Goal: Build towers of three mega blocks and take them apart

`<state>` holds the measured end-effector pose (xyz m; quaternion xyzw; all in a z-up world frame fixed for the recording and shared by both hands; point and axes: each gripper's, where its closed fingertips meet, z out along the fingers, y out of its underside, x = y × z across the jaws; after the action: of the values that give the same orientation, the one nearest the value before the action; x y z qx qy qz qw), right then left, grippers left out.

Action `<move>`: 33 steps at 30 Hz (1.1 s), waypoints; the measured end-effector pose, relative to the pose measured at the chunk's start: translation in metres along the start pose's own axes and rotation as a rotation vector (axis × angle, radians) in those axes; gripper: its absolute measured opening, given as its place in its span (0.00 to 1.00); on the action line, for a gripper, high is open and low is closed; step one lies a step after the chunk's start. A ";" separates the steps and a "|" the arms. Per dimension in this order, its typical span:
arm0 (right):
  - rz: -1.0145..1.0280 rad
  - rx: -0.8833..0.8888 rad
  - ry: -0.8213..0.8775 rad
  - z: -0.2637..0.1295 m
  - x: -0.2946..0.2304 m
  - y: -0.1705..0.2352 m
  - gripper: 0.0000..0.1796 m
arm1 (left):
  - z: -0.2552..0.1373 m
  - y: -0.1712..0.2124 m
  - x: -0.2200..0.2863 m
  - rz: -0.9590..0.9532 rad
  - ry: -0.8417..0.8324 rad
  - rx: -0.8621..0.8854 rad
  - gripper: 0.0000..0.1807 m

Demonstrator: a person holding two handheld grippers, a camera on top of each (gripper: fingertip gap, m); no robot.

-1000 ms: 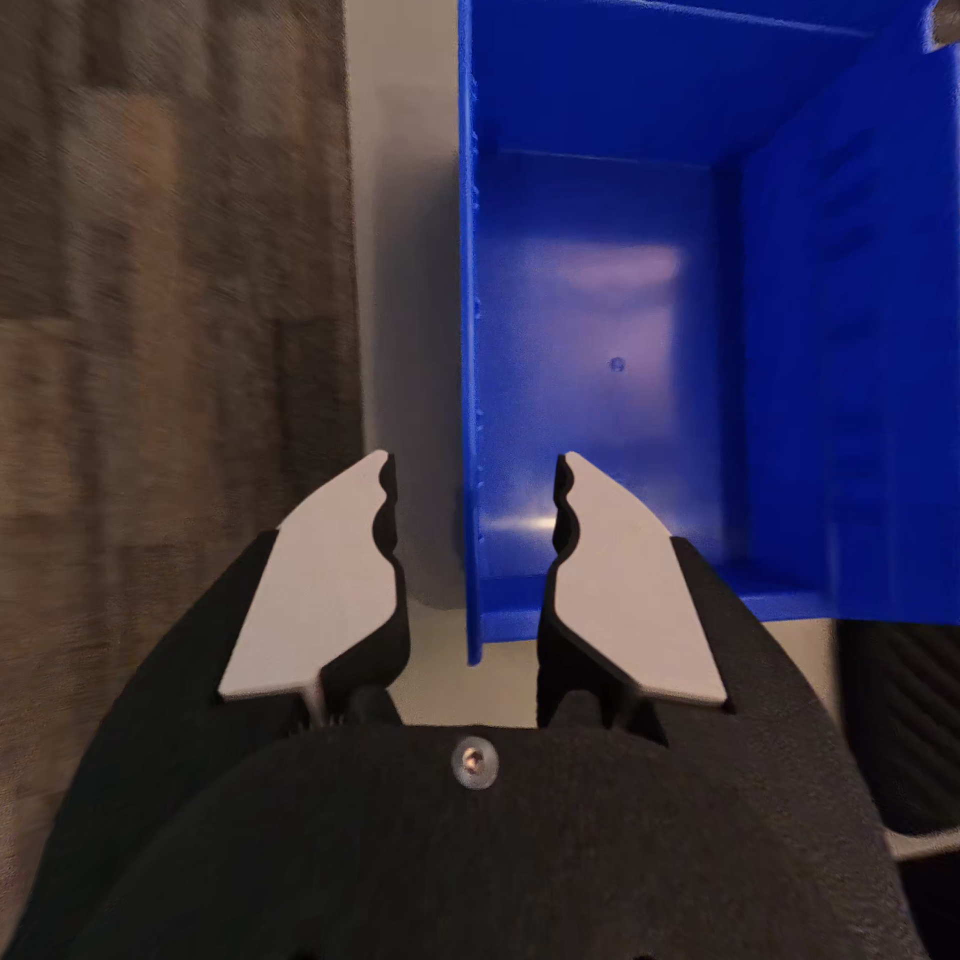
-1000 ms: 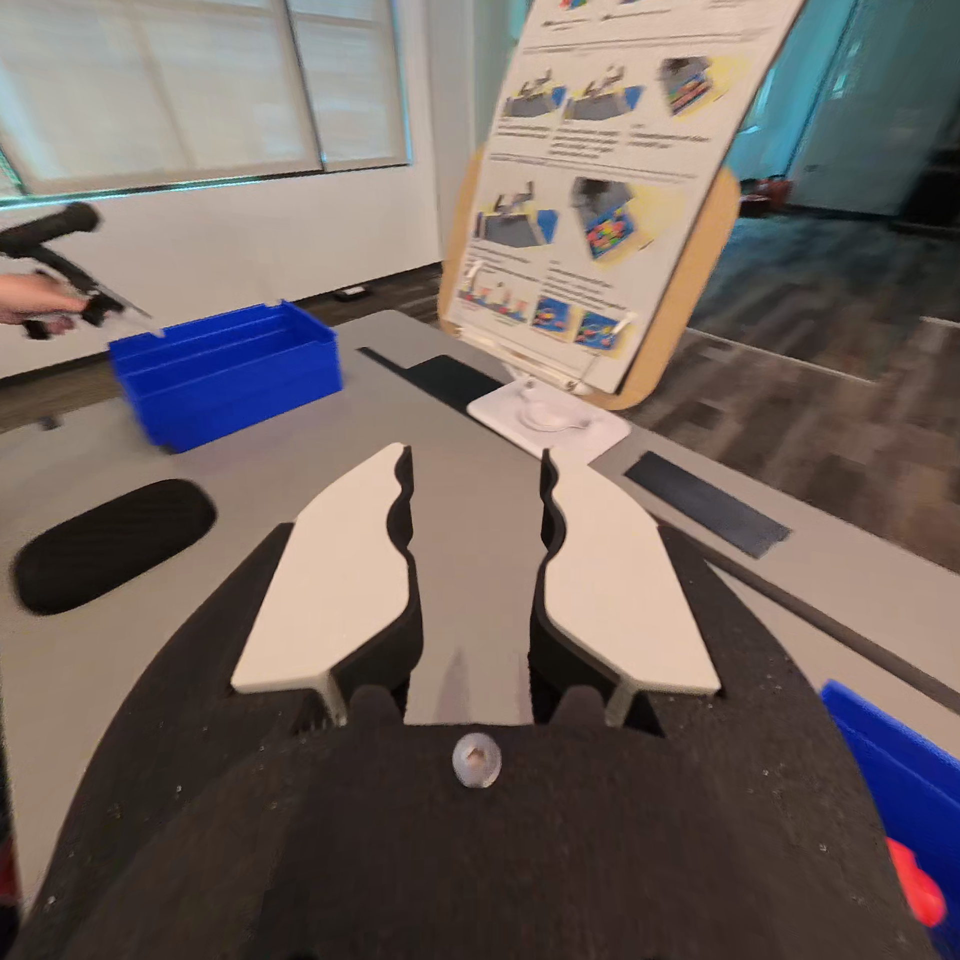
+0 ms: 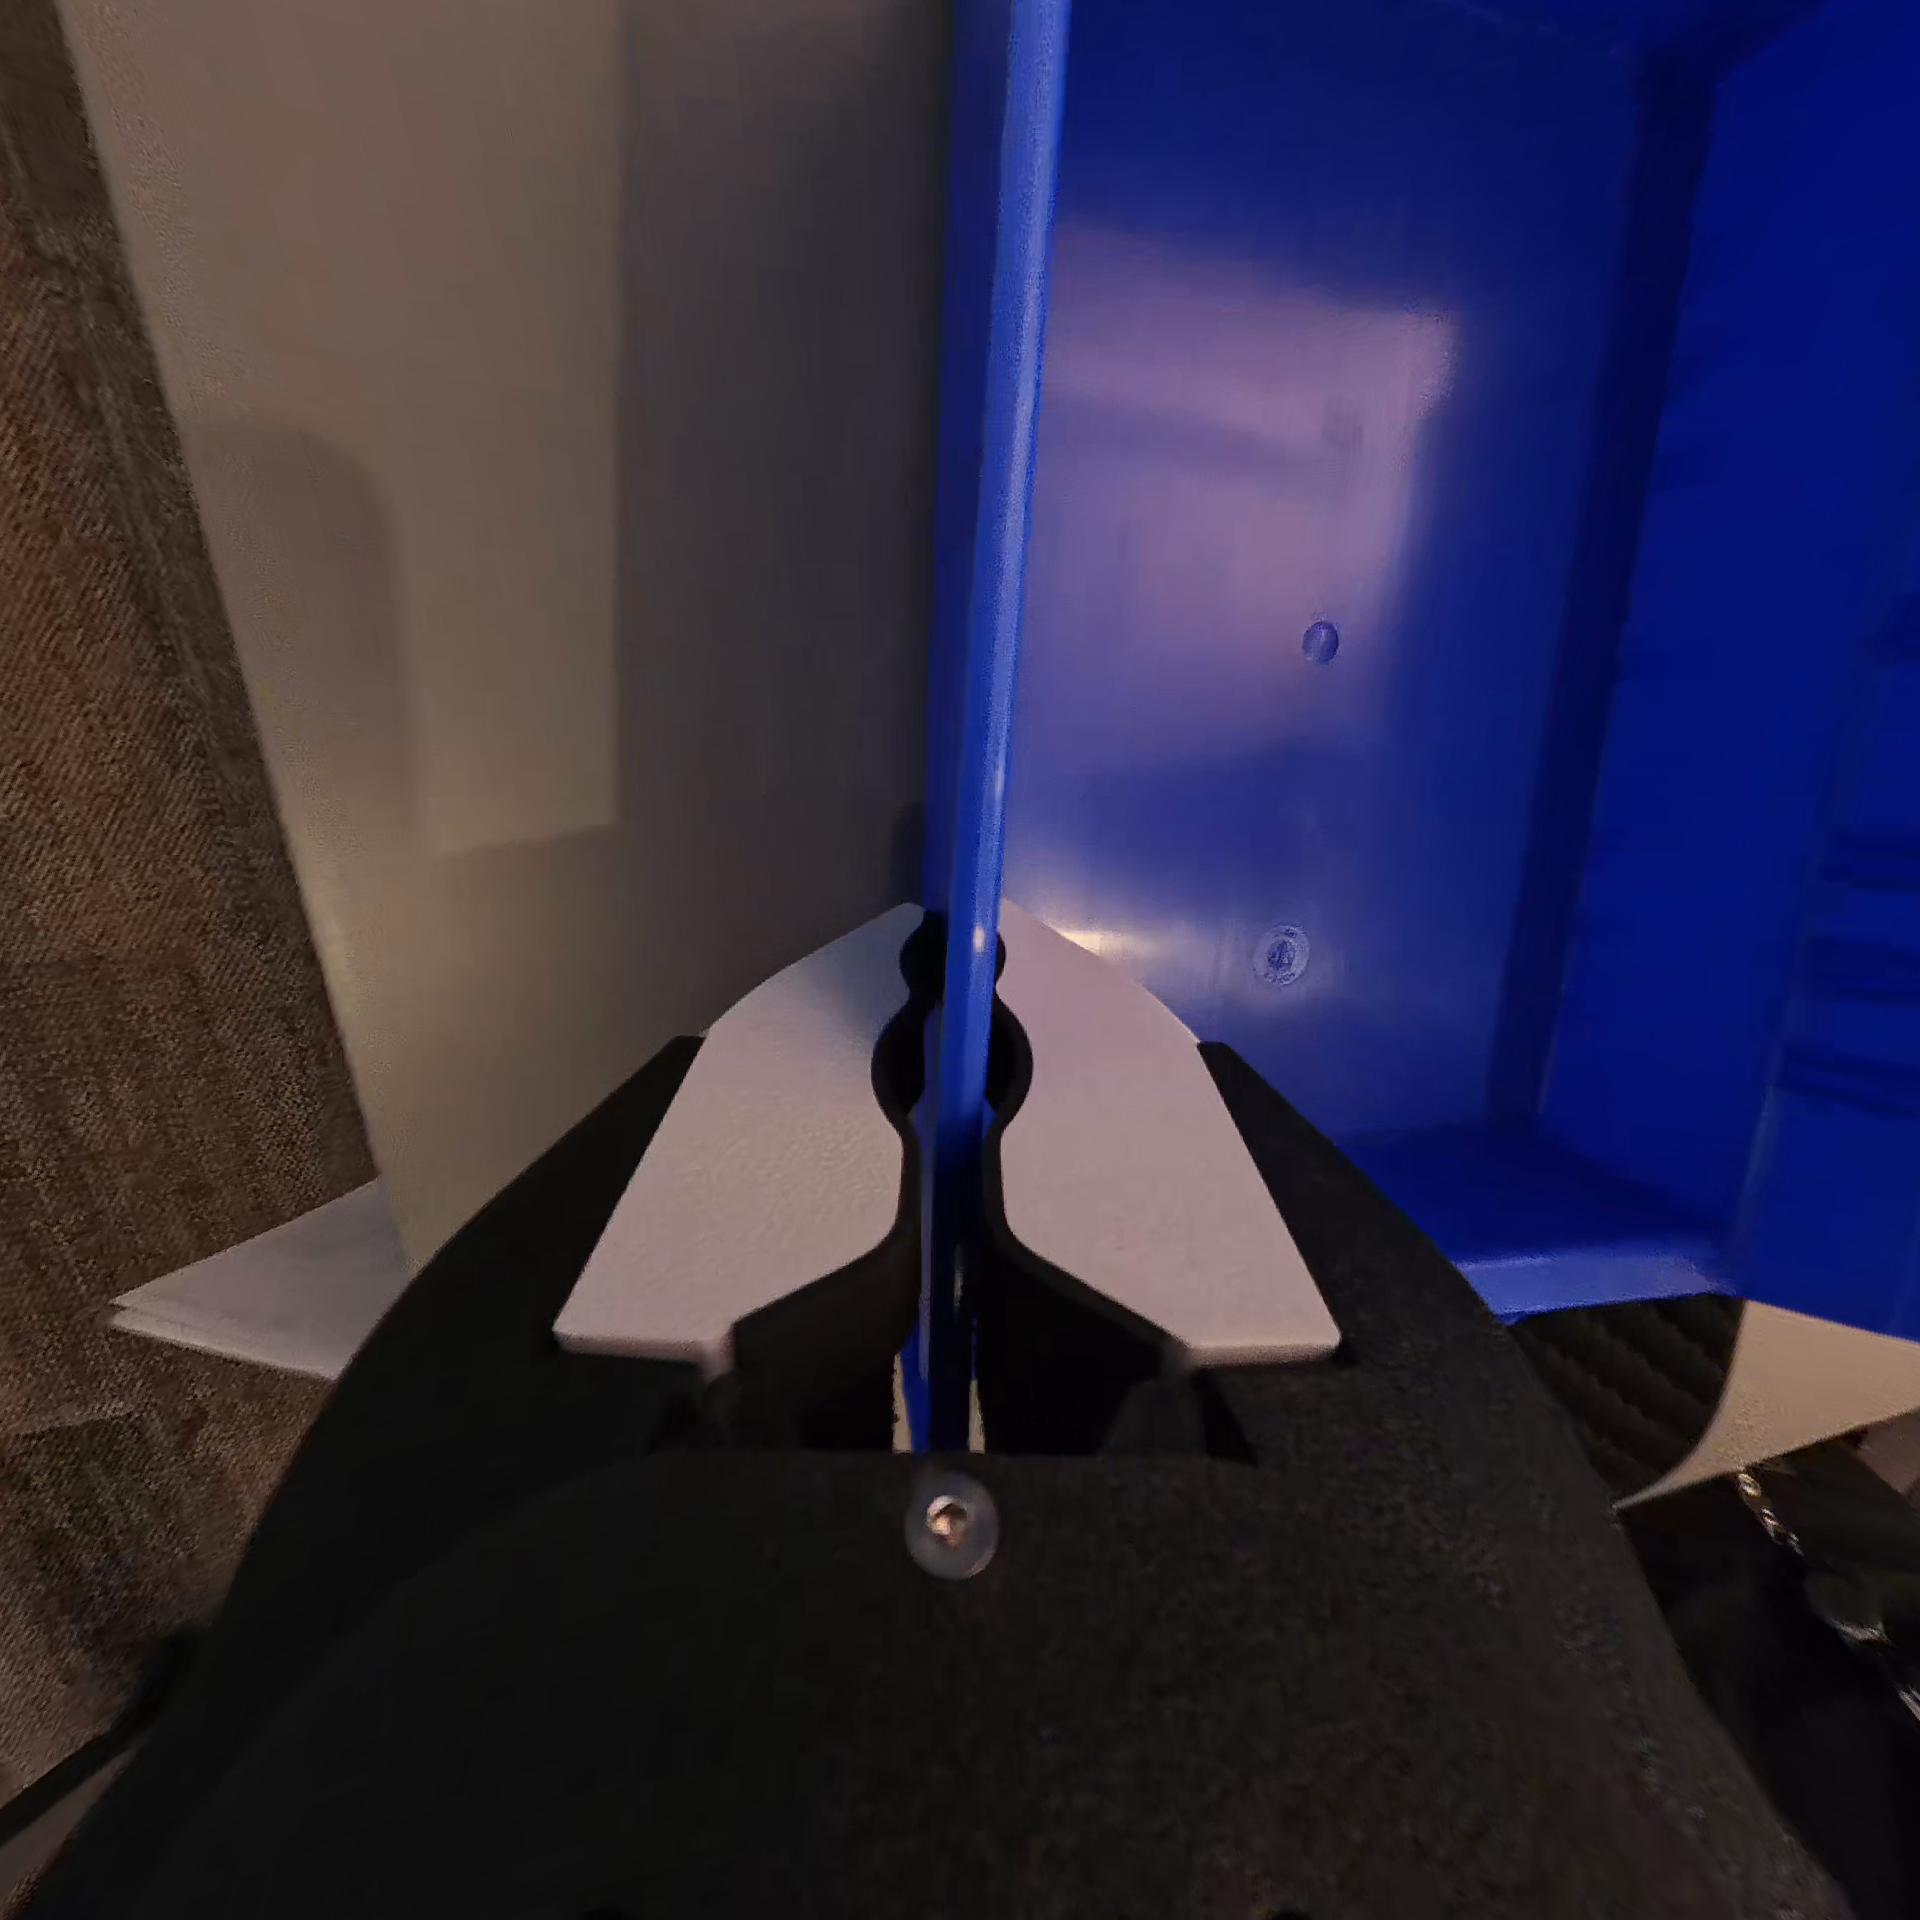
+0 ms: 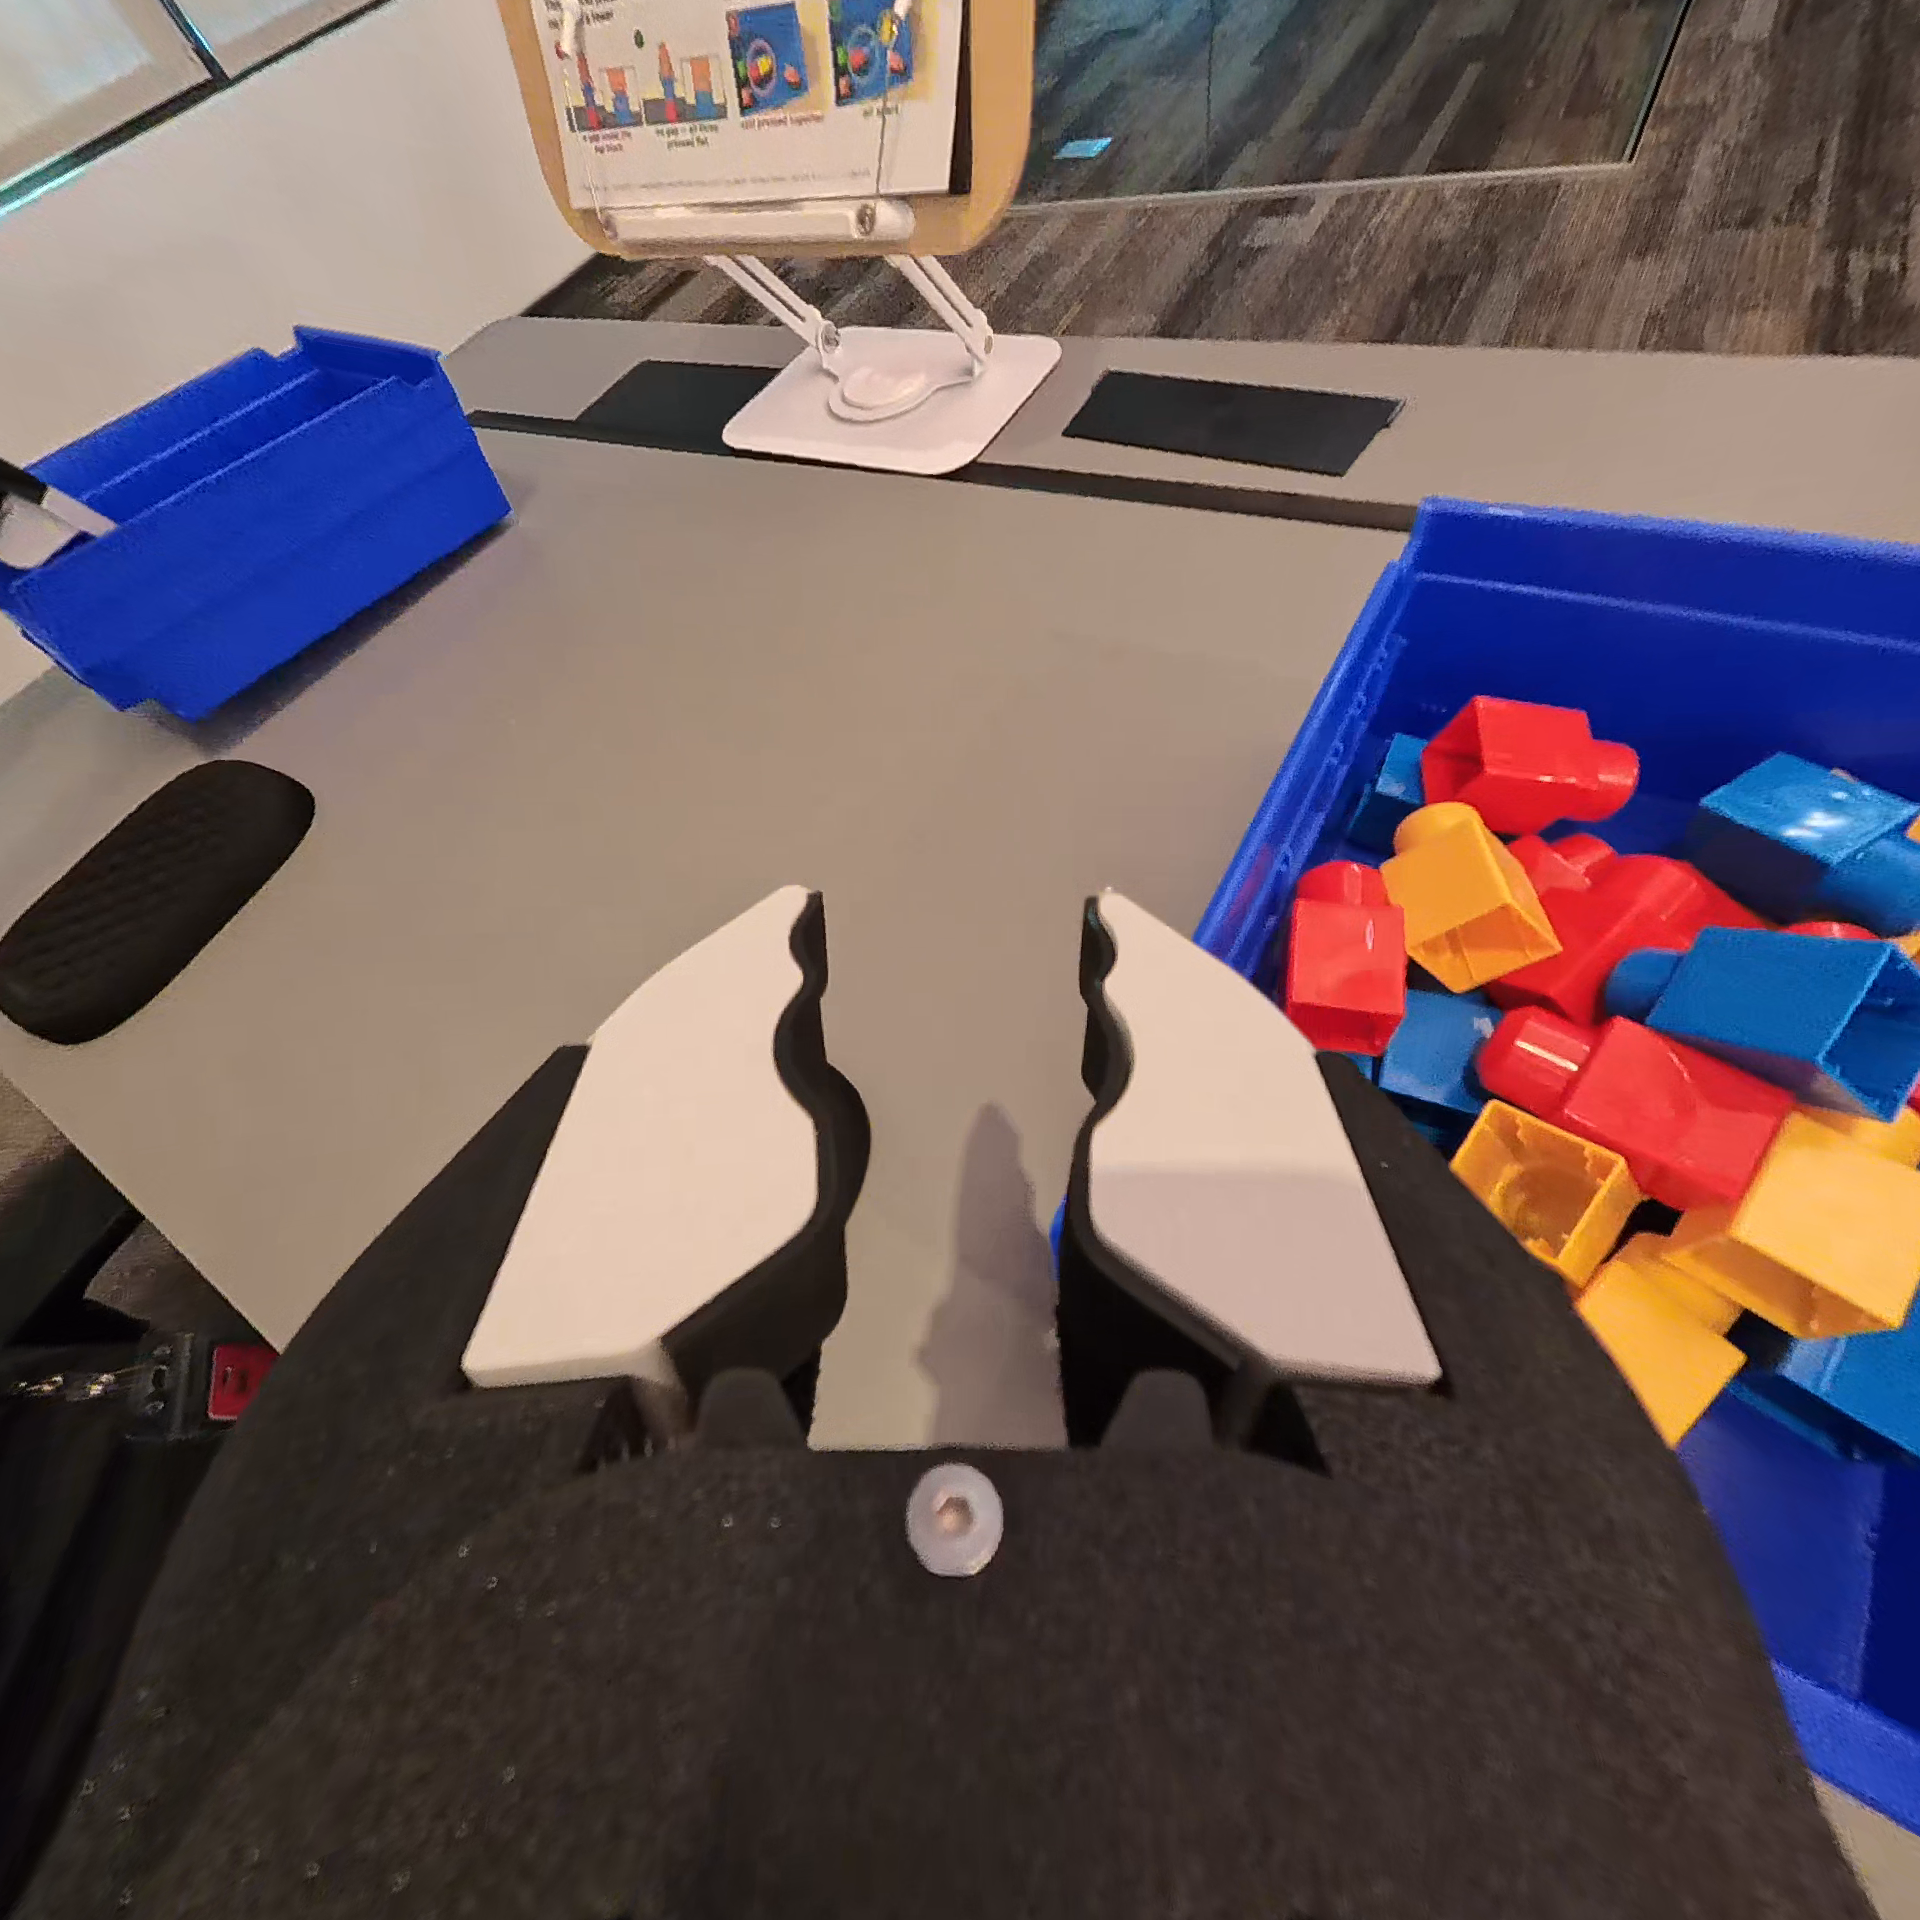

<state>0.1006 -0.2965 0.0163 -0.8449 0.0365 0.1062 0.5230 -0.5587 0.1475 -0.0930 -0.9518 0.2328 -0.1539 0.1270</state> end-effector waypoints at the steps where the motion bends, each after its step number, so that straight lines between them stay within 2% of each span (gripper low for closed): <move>1: 0.009 -0.004 -0.006 0.002 0.004 0.004 0.26 | -0.001 -0.002 0.008 0.002 0.015 0.004 0.02; 5: 0.030 -0.036 -0.013 0.008 0.022 0.016 0.25 | -0.005 -0.011 0.046 0.027 0.101 0.015 0.03; 10: 0.028 -0.053 0.078 0.009 0.069 0.010 0.23 | -0.006 -0.018 0.106 0.125 0.147 -0.016 0.03; 14: -0.019 -0.117 0.288 0.000 0.127 -0.005 0.24 | 0.005 -0.020 0.161 0.218 0.156 -0.072 0.03; 18: -0.140 -0.279 0.541 -0.019 0.190 -0.015 0.25 | 0.023 -0.022 0.222 0.312 0.171 -0.109 0.03; 20: -0.129 -0.408 0.617 -0.029 0.220 -0.004 0.25 | 0.034 -0.021 0.251 0.343 0.189 -0.128 0.03; 24: 0.055 -0.631 0.544 -0.035 0.244 0.037 0.24 | 0.055 -0.020 0.299 0.395 0.223 -0.155 0.03; 28: 0.143 -0.709 0.518 -0.027 0.260 0.065 0.24 | 0.075 -0.023 0.334 0.419 0.230 -0.155 0.04; 33: 0.208 -0.771 0.471 -0.014 0.273 0.089 0.17 | 0.092 -0.023 0.362 0.389 0.209 -0.129 0.04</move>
<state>0.3530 -0.3349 -0.1148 -0.9707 0.1967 -0.0306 0.1346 -0.2112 0.0088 -0.0860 -0.8741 0.4331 -0.2092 0.0681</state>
